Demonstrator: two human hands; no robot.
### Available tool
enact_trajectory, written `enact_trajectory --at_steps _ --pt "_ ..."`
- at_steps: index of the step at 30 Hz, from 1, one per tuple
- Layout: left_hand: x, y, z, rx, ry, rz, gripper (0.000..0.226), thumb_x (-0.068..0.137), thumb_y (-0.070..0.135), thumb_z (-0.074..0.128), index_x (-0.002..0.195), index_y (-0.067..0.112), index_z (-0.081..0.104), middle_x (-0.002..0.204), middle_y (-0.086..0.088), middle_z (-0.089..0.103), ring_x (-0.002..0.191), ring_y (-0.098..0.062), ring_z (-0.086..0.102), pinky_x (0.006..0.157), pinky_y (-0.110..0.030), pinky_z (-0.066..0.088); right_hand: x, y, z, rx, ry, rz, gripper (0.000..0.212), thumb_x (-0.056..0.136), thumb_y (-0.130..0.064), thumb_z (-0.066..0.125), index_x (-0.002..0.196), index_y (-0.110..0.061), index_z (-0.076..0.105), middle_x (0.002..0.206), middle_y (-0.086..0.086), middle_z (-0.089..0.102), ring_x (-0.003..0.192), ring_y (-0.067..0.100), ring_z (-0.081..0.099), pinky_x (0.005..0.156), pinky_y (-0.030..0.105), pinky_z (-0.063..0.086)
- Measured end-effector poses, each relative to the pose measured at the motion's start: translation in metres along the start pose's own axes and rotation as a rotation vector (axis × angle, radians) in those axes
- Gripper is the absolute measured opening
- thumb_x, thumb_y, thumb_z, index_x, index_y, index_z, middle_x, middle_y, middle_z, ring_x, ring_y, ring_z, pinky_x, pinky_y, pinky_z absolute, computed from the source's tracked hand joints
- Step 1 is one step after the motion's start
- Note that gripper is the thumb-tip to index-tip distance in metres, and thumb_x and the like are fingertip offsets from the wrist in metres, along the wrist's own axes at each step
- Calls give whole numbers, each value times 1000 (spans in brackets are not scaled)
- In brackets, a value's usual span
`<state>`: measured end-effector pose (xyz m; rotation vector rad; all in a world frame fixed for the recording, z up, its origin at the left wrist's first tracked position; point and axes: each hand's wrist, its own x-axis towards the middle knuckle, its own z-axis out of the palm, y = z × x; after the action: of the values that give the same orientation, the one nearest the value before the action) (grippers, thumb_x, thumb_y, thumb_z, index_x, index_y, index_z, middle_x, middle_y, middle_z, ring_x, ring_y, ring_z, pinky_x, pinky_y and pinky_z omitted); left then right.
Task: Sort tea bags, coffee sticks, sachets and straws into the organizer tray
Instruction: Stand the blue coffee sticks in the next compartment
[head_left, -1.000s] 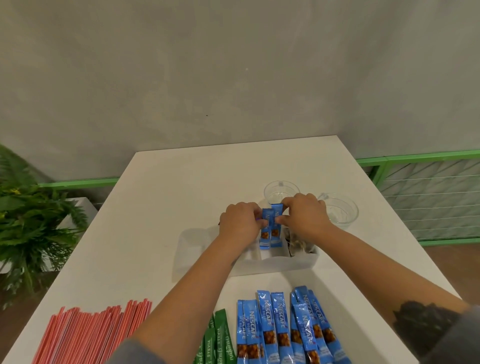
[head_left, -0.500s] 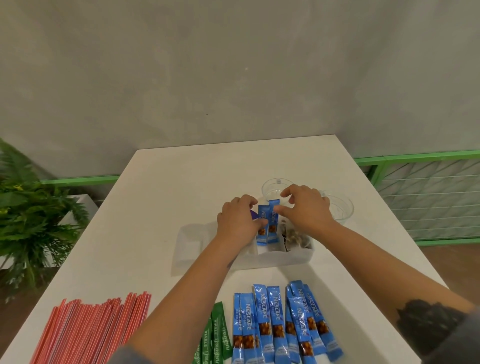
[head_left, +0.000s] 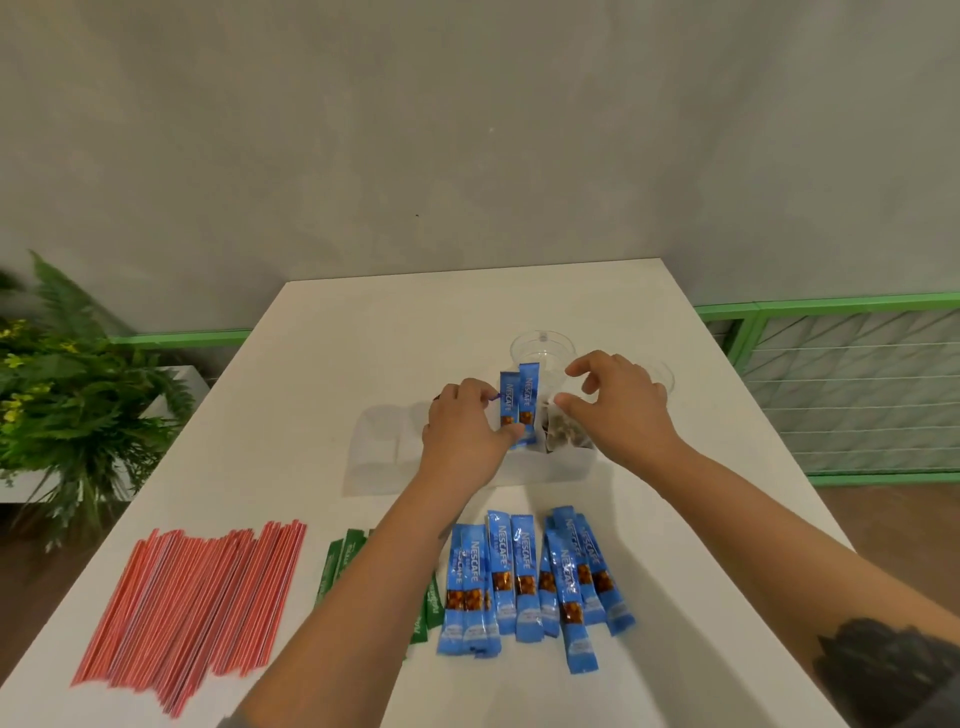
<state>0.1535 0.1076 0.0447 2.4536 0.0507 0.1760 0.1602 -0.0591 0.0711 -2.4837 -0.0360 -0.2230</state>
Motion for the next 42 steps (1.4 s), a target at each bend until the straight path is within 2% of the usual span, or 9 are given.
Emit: enact_trajectory --at_steps 7,15,22,26,31,33,36,39,42 --pt "-47 1 4 -42 -36 -14 47 81 31 69 121 17 49 117 -1 48 110 -16 48 91 -28 41 -50 18 -4 34 -159 45 17 84 -32 62 98 -27 55 68 -12 54 76 14 56 78 33 42" --pt "-92 8 14 -83 -116 -59 44 83 27 69 120 16 47 115 1 44 95 -5 42 80 -17 34 -81 44 24 -226 -509 201 25 83 -29 61 102 -15 55 102 4 62 96 21 59 69 27 39" --pt "-115 9 22 -105 -136 -104 44 82 26 69 119 17 47 108 6 40 94 -4 42 79 -15 32 -87 53 47 -272 -441 242 17 81 -15 56 92 -14 43 104 10 61 85 24 55 65 29 38" --pt "-120 9 24 -101 -137 -130 44 82 26 70 118 17 47 106 6 40 94 -5 42 78 -17 33 -86 49 46 -260 -436 257 22 79 -18 61 90 -12 43 101 11 61 82 24 55 60 27 37" --pt "-122 14 31 -106 -221 -210 43 81 24 71 114 13 45 92 2 49 84 -13 49 71 -23 38 -82 53 44 -185 -448 267 22 74 -13 61 67 -13 40 67 3 51 66 20 50 44 22 25" --pt "-122 17 35 -63 -261 -246 42 79 26 72 107 14 44 85 1 52 80 -15 52 69 -26 42 -82 55 40 -151 -456 281 25 72 -8 58 60 -13 36 60 1 45 58 17 45 45 21 27" --pt "-123 23 42 34 -293 -245 46 74 30 76 97 16 39 79 2 47 80 -18 51 63 -26 37 -83 60 32 -2 -419 329 11 72 -5 59 73 -9 49 72 6 56 67 21 54 59 31 45" --pt "-122 28 47 97 -309 -243 53 70 29 79 104 11 43 95 -8 57 95 -25 59 67 -28 39 -85 65 23 156 -378 398 14 71 -7 64 80 -12 54 75 4 60 73 23 60 72 39 54" --pt "-120 28 48 110 -321 -259 56 69 29 81 108 10 44 104 -8 58 96 -23 58 69 -27 40 -87 69 16 246 -356 428 14 72 -6 63 78 -15 54 79 7 63 72 22 61 71 39 54"
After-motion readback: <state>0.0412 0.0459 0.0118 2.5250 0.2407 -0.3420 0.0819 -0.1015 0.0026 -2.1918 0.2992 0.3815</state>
